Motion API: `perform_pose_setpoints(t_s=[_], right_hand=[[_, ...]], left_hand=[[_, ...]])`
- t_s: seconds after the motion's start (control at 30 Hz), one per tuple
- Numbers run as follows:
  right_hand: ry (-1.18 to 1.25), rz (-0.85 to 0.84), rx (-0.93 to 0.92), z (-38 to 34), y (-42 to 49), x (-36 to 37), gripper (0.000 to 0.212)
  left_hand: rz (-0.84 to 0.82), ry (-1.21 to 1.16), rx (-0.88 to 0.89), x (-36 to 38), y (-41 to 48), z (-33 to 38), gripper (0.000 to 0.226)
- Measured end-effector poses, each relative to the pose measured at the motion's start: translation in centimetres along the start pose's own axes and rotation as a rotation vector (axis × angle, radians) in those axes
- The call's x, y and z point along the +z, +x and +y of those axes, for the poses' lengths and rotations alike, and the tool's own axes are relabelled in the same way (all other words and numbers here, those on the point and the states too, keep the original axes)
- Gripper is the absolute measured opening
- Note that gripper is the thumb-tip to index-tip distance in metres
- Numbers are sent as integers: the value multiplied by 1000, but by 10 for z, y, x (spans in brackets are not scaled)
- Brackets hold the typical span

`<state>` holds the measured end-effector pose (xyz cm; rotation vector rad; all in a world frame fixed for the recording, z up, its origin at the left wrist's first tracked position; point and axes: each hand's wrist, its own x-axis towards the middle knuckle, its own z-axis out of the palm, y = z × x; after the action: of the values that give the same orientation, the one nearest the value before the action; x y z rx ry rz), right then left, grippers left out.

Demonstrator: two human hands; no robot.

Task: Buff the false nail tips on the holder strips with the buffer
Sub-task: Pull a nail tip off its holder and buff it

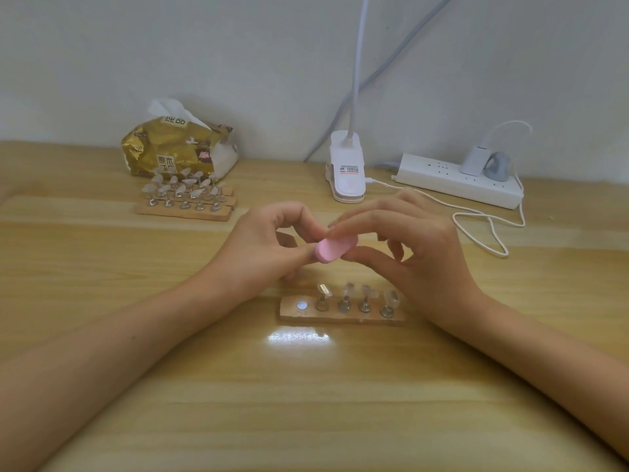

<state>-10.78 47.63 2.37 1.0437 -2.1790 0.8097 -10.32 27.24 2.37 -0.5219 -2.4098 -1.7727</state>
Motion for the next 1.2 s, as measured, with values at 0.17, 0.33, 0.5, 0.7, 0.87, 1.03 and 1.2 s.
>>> perform_pose_setpoints(t_s=[0.17,0.33,0.5,0.7,0.87,1.03,1.2], right_hand=[[33,24,76,2,0,0,14],[57,40,93,7,0,-1,16],[57,-7,-18,4,1,2,15],[84,-5,-31,4,1,1,14],[133,48,78,9,1,-3,16],[121,12,-15,6,2,0,15],[135,8,16,7,-1,1,18]], left_hand=[[-9,21,-5,-1,1,-3,17],[-18,23,-5,0,0,-2,17],[-19,13,-2,0,0,0,18],[-27,6,-8,0,-1,1,24],[-32,30,-4,0,-1,1,19],[-26,24,-15,1,0,1,20],[-25,22,-13,1,-1,2,17]])
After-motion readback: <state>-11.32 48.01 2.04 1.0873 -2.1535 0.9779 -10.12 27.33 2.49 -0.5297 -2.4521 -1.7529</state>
